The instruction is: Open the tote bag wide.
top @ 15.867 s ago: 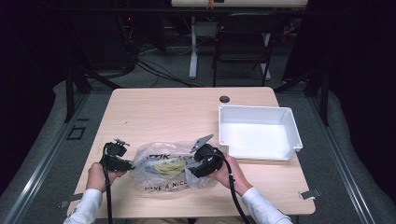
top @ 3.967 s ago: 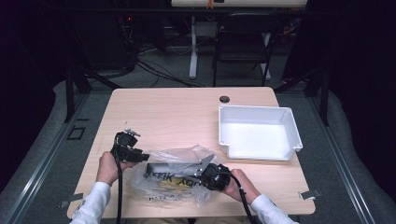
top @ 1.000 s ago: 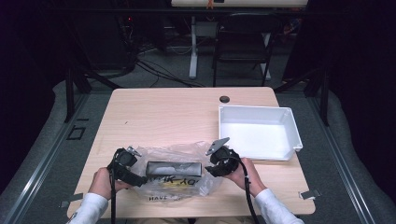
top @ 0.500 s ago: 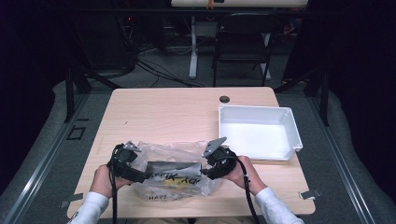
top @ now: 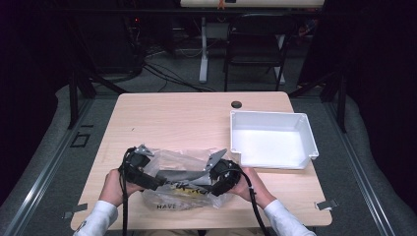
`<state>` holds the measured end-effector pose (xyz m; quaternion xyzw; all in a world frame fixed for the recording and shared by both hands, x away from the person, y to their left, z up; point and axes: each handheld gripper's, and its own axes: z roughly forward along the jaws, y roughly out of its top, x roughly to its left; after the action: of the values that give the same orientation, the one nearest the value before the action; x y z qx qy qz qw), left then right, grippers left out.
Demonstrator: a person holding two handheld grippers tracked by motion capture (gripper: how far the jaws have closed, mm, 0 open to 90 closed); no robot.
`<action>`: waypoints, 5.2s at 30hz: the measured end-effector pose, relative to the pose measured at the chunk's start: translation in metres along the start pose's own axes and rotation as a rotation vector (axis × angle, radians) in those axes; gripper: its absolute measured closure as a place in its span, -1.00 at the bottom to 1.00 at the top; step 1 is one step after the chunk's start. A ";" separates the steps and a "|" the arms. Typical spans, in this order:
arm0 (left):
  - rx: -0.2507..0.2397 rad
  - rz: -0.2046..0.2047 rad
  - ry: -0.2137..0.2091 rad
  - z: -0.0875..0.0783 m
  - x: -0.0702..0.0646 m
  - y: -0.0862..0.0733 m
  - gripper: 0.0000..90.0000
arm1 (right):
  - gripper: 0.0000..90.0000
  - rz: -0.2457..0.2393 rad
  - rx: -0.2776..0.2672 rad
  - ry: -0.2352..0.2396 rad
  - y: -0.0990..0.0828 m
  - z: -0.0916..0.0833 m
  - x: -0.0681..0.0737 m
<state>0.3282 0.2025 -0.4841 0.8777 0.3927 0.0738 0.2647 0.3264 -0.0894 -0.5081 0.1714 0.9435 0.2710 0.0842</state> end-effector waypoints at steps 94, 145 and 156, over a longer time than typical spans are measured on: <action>0.257 -0.120 0.189 0.059 0.073 -0.004 0.67 | -0.10 -0.013 -0.108 -0.025 0.018 0.002 0.014; 0.138 -0.163 0.164 0.027 0.069 0.002 -0.08 | 0.23 -0.148 -0.089 0.202 0.011 0.002 0.042; 0.133 -0.045 0.031 0.006 0.017 0.000 -0.41 | 0.13 0.089 -0.087 -0.023 -0.007 -0.013 -0.009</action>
<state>0.3425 0.2124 -0.4907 0.8831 0.4203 0.0552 0.2012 0.3295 -0.1047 -0.5000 0.2126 0.9211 0.3134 0.0905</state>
